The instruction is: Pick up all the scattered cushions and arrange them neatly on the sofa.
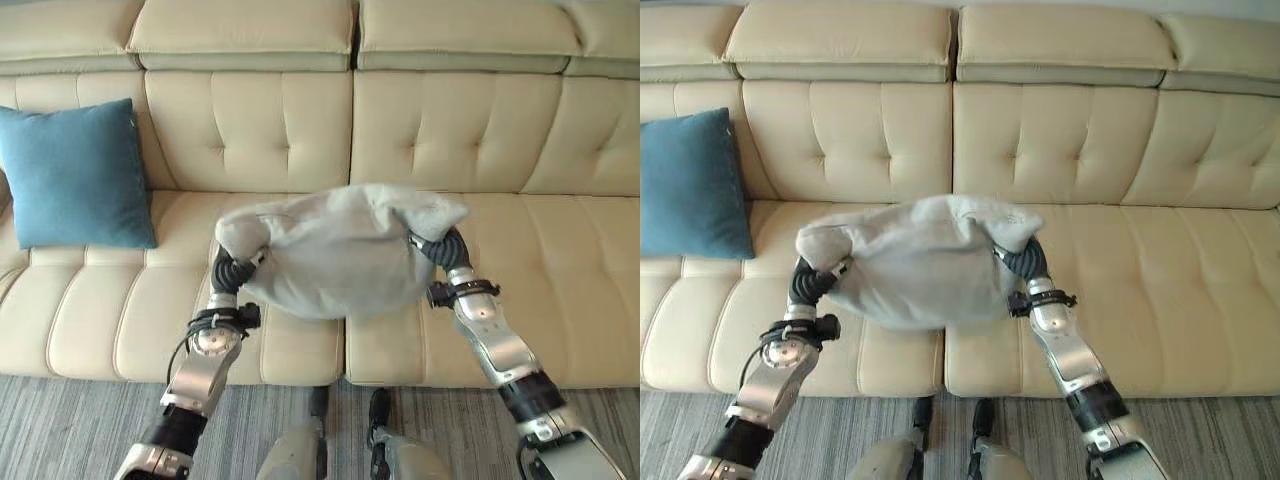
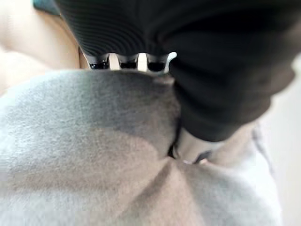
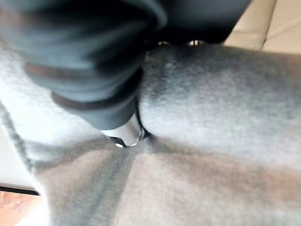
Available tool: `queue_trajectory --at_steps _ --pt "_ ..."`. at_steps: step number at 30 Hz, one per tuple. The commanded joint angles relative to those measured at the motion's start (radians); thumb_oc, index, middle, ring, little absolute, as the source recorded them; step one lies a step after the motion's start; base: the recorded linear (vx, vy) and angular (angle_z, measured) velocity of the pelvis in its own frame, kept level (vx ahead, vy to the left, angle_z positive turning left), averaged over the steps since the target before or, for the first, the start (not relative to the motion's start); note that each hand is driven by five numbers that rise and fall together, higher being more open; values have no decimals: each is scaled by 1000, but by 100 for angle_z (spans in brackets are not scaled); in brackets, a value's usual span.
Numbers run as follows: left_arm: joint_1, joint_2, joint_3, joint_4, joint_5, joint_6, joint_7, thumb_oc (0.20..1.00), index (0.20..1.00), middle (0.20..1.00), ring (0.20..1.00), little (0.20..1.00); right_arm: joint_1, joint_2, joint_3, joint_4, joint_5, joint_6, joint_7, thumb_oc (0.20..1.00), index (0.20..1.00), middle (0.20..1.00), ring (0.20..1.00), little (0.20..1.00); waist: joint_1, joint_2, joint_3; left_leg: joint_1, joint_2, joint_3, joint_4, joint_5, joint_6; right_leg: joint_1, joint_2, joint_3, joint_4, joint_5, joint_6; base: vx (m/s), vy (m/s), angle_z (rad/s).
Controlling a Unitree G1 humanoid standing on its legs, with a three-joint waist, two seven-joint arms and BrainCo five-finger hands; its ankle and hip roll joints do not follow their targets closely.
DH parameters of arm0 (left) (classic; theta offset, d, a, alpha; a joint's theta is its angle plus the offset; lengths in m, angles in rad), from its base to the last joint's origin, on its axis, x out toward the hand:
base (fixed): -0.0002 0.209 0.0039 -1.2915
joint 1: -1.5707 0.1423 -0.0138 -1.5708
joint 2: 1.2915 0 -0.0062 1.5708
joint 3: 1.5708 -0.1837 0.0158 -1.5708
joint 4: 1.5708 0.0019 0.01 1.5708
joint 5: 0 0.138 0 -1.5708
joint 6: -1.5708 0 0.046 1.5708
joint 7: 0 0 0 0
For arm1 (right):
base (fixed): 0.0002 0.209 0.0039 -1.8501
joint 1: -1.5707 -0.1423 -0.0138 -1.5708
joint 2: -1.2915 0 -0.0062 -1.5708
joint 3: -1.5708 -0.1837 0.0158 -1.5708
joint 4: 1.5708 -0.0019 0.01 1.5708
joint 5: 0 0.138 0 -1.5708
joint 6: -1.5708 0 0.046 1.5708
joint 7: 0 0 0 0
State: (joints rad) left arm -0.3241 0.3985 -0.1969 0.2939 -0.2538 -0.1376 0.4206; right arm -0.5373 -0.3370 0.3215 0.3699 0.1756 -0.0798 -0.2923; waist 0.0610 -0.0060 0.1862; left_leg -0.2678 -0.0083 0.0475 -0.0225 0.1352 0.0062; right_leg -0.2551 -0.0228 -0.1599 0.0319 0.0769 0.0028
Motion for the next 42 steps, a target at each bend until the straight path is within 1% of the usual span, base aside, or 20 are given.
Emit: queue_trajectory --at_steps 1,5,6,7,8,9,10,12,16,18,19,22,24,26,30,33,35,36,39,42 --pt "-132 12 -33 -21 49 -123 73 200 200 200 200 200 -105 31 31 -64 -8 -102 -50 200 200 200 200 200 9 -48 -20 6 9 -23 27 -109 -50 18 -31 44 2 -61 97 -56 -15 4" --pt "-305 34 -67 96 46 -132 141 200 200 200 200 200 -268 11 54 73 -6 -92 -105 200 200 200 200 200 18 -48 -1 -33 5 -37 -1 -76 -61 -28 -30 43 0 -49 104 -37 -20 4" --pt "-310 34 -68 99 45 -134 142 200 200 200 200 200 -273 11 53 77 -6 -94 -105 200 200 200 200 200 18 -48 0 -34 6 -37 -2 -74 -61 -30 -30 43 1 -48 103 0 0 0" --pt "-378 55 -103 176 38 -124 137 200 200 200 200 200 -345 -15 69 138 -15 -85 -127 200 200 200 200 200 20 -45 8 -41 4 -41 -24 -59 -67 -45 -29 41 1 -48 107 0 0 0" --pt "-405 59 -118 208 24 -120 121 655 655 655 655 655 -368 -26 72 160 -16 -81 -129 504 504 504 504 504 20 -43 8 -50 4 -45 -33 -47 -68 -54 -30 38 -1 -43 108 0 0 0" --pt "-406 59 -118 208 24 -121 121 1000 1000 1000 1000 1000 -369 -26 72 161 -16 -81 -129 664 664 664 664 664 20 -43 8 -50 4 -45 -33 -47 -68 -55 -30 38 -1 -43 108 -14 7 3" --pt "-435 70 -137 246 17 -112 107 1000 1000 1000 1000 1000 -393 -42 81 185 -24 -69 -133 1000 1000 1000 1000 1000 20 -39 11 -53 3 -45 -44 -38 -71 -61 -29 36 -2 -41 109 7 16 6" --pt "-471 92 -168 300 10 -98 78 1000 1000 1000 1000 1000 -437 -64 90 218 -27 -43 -139 1000 1000 1000 1000 1000 17 -33 20 -61 1 -46 -53 -27 -75 -70 -27 33 -3 -42 112 9 19 7" --pt "-527 161 -174 368 3 -91 60 1000 1000 1000 1000 1000 -482 -95 71 248 -7 -46 -160 1000 1000 1000 1000 1000 10 -32 25 -65 -2 -46 -61 -25 -76 -76 -26 35 -5 -39 117 20 11 3" --pt "-562 216 -163 431 -90 -93 9 1000 1000 1000 1000 1000 -506 -125 35 275 59 -49 -171 1000 1000 1000 1000 1000 3 -29 23 -62 -4 -45 -64 -30 -75 -73 -26 37 -9 -39 121 19 16 0" --pt "-564 216 -163 432 -91 -94 8 1000 1000 1000 1000 1000 -507 -125 34 276 59 -50 -171 1000 1000 1000 1000 1000 3 -29 22 -66 -4 -45 -64 -26 -74 -77 -26 37 -10 -35 121 37 28 0" --pt "-585 276 -147 467 -117 -88 -3 1000 1000 1000 1000 1000 -521 -132 -24 295 144 -67 -193 1000 1000 1000 1000 1000 4 -23 21 -64 -8 -45 -65 -29 -72 -72 -27 40 -15 -33 124 20 40 0" --pt "-588 294 -128 502 -136 -83 -1 1000 1000 1000 1000 1000 -524 -123 -62 315 206 -84 -210 1000 1000 1000 1000 1000 3 -21 20 -62 -11 -45 -65 -32 -70 -69 -26 44 -20 -32 126 35 44 2" --pt "-593 289 -87 538 -200 -89 8 1000 1000 1000 1000 1000 -516 -102 -108 334 278 -110 -232 1000 1000 1000 1000 1000 2 -17 16 -59 -17 -46 -64 -42 -68 -65 -27 51 -26 -31 128 34 63 2" --pt "-562 288 -47 522 -229 -100 12 1000 1000 1000 1000 1000 -494 -99 -130 337 313 -121 -232 1000 1000 1000 1000 1000 2 -19 11 -64 -21 -44 -64 -39 -66 -65 -28 56 -39 -16 130 8 48 0" --pt "-429 283 20 416 -210 -108 -1 1000 1000 1000 1000 1000 -368 -117 -159 263 289 -106 -190 1000 1000 1000 1000 1000 3 -27 11 -56 -24 -43 -63 -46 -62 -53 -26 59 -47 -17 130 31 43 -3" --pt "-240 259 87 280 -163 -104 -22 1000 1000 1000 1000 1000 -202 -125 -177 140 234 -86 -136 1000 1000 1000 1000 1000 2 -34 -1 -33 -22 -36 -62 -57 -56 -29 -28 64 -50 -20 129 104 47 -3" --pt "-59 220 137 181 -123 -98 -65 1000 1000 1000 1000 1000 -25 -118 -208 24 184 -69 -61 1000 1000 1000 1000 1000 -2 -41 -6 3 -22 -28 -59 -77 -49 6 -31 64 -50 -30 129 155 58 1" --pt "175 179 210 84 -87 -73 -147 1000 1000 1000 1000 1000 204 -133 -261 -87 93 -46 38 1000 1000 1000 1000 1000 -9 -47 -25 48 -25 -20 -59 -91 -39 50 -39 60 -58 -32 132 131 61 -6" --pt "341 145 271 82 -38 -43 -217 1000 1000 1000 1000 1000 383 -138 -313 -125 25 -36 123 1000 1000 1000 1000 1000 -12 -51 -32 89 -22 -7 -54 -109 -34 90 -46 61 -63 -34 138 73 64 -26"
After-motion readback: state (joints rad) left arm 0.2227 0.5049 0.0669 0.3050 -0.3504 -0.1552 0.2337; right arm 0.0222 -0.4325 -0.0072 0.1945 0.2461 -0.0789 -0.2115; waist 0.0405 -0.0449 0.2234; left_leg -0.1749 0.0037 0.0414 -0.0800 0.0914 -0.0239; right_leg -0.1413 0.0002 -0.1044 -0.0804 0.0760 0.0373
